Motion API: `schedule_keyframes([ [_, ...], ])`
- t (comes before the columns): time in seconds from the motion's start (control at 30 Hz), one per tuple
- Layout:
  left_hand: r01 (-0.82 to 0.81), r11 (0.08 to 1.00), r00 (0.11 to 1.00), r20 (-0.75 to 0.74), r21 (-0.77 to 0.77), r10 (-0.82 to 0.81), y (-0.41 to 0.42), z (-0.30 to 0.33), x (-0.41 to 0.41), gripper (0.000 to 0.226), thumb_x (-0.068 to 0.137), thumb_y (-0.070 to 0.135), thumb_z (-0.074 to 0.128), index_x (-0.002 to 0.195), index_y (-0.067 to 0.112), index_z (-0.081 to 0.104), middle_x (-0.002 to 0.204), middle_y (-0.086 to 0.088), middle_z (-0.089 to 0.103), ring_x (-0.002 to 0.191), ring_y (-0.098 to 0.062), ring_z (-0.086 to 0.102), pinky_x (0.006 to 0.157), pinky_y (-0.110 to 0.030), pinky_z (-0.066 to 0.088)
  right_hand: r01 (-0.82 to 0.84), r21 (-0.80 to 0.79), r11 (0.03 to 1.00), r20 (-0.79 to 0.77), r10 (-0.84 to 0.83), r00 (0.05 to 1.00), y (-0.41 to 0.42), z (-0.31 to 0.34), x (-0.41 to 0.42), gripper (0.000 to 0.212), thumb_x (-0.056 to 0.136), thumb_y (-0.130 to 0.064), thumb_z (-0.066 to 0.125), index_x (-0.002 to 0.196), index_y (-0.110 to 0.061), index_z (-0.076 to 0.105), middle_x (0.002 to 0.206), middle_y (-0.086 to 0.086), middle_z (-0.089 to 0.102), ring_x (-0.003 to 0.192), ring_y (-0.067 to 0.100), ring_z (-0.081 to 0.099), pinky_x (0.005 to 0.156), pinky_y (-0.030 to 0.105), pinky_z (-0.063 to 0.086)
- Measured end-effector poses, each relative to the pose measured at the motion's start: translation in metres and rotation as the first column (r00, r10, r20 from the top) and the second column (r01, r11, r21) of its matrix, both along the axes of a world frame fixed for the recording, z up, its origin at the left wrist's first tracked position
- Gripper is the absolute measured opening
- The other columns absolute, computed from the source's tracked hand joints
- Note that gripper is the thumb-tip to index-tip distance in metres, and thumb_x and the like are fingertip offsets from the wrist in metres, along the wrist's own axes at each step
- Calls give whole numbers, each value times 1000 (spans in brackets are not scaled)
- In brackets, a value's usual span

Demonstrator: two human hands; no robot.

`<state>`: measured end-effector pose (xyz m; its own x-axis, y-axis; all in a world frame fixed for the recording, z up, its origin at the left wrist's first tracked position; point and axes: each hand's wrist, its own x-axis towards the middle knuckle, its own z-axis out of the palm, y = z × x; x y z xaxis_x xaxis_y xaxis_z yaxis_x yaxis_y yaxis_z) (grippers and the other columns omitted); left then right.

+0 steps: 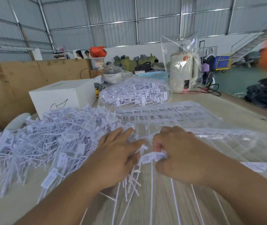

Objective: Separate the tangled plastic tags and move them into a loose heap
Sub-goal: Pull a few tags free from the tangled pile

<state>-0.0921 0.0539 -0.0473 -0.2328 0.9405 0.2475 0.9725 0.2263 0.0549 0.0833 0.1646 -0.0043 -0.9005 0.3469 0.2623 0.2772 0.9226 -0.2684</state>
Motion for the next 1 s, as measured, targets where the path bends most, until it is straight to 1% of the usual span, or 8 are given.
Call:
schedule_keyframes([
  [0.1,-48,999,999,-18,16,48,1,-2,-6,48,102,44,34,147,53,23,164,9,1,149,-14,-9,117,-35,-5,-16,-43,999,-34,14,999,-4,5,2,21,79,-30,61,77,-33,41,96,-13,42,94,10,39,77,28,28],
  [0.3,-110,993,993,-34,34,111,2,-3,-5,46,101,46,28,147,44,31,165,4,2,150,-20,-7,119,-41,-3,-42,4,999,-297,42,954,-10,13,5,15,72,-20,61,73,-23,46,78,-9,49,78,8,45,66,22,28],
  [0.43,-130,991,991,-22,34,131,1,-2,-7,43,100,45,30,140,37,43,164,5,8,150,-19,-3,119,-40,1,-76,31,997,-380,82,921,-10,16,8,12,67,-21,59,74,-19,50,73,-3,51,73,12,46,64,24,38],
  [0.53,-135,990,990,-22,40,136,0,-1,-10,44,99,46,35,142,37,40,162,5,10,148,-17,0,118,-39,1,-88,-14,996,-444,73,893,-9,20,11,12,64,-23,54,75,-17,52,70,0,52,70,13,45,55,23,36],
  [0.7,-142,989,985,-90,49,146,0,-2,-9,51,99,49,38,147,37,28,160,5,11,147,-17,1,118,-38,3,-119,-46,992,-570,72,819,-5,24,16,11,67,-15,54,77,-17,49,60,5,50,49,17,41,44,30,32],
  [0.83,-156,986,984,-79,60,160,0,-1,-7,67,96,54,40,153,35,11,157,6,14,146,-17,4,120,-40,6,-148,39,988,-597,142,790,-5,23,18,11,72,-12,54,81,-17,50,56,3,47,51,19,43,48,37,37],
  [0.93,-104,985,994,-27,137,109,-3,4,-3,69,92,62,39,152,36,18,154,9,22,145,-16,12,118,-40,12,-142,37,989,-536,139,833,-3,22,16,9,76,-17,54,83,-22,51,55,1,49,48,17,44,44,31,36],
  [1.0,-40,987,999,-14,155,43,-5,7,0,64,89,66,33,148,40,30,155,11,24,145,-17,11,118,-41,12,-126,-15,992,-389,110,914,1,19,13,5,80,-22,55,83,-24,51,56,0,53,45,13,47,45,29,38],
])
